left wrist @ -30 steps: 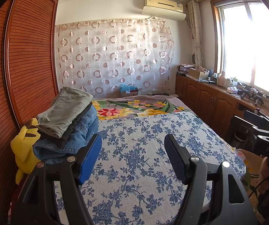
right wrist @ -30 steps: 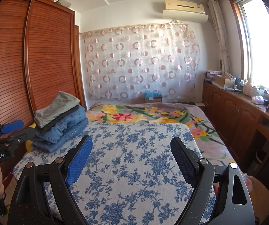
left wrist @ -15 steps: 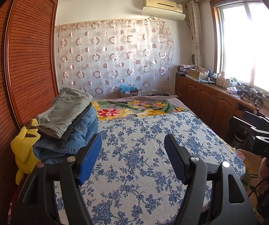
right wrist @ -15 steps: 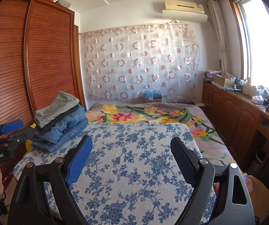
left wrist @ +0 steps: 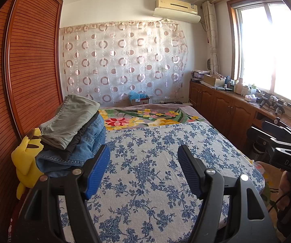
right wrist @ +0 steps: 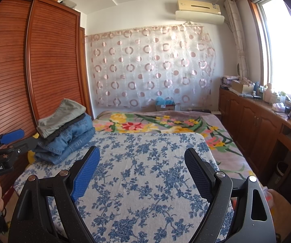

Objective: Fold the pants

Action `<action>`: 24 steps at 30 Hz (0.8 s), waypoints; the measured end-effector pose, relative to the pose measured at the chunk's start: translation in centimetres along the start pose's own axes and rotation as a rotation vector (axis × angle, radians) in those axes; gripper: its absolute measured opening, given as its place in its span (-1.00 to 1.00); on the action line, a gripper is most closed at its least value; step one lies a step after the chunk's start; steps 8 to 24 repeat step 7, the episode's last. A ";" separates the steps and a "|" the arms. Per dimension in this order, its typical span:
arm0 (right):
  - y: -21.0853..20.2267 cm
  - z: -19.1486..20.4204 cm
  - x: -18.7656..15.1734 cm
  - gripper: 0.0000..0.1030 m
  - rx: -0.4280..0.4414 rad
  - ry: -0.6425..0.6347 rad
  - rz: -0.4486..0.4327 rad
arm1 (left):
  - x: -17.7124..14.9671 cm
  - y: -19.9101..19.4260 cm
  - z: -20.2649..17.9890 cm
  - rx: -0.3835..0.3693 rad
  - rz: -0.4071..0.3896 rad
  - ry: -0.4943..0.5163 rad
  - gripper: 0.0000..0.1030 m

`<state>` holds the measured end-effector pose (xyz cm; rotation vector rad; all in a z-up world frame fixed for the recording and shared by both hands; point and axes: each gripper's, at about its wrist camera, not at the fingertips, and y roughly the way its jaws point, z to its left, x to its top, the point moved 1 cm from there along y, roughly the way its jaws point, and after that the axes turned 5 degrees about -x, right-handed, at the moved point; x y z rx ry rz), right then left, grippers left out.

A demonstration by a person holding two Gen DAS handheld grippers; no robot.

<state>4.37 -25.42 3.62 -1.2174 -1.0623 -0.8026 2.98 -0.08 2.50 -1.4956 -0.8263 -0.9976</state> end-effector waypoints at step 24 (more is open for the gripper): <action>0.0 0.0 0.0 0.69 0.000 0.000 -0.001 | 0.0 0.0 0.0 0.000 0.000 -0.001 0.35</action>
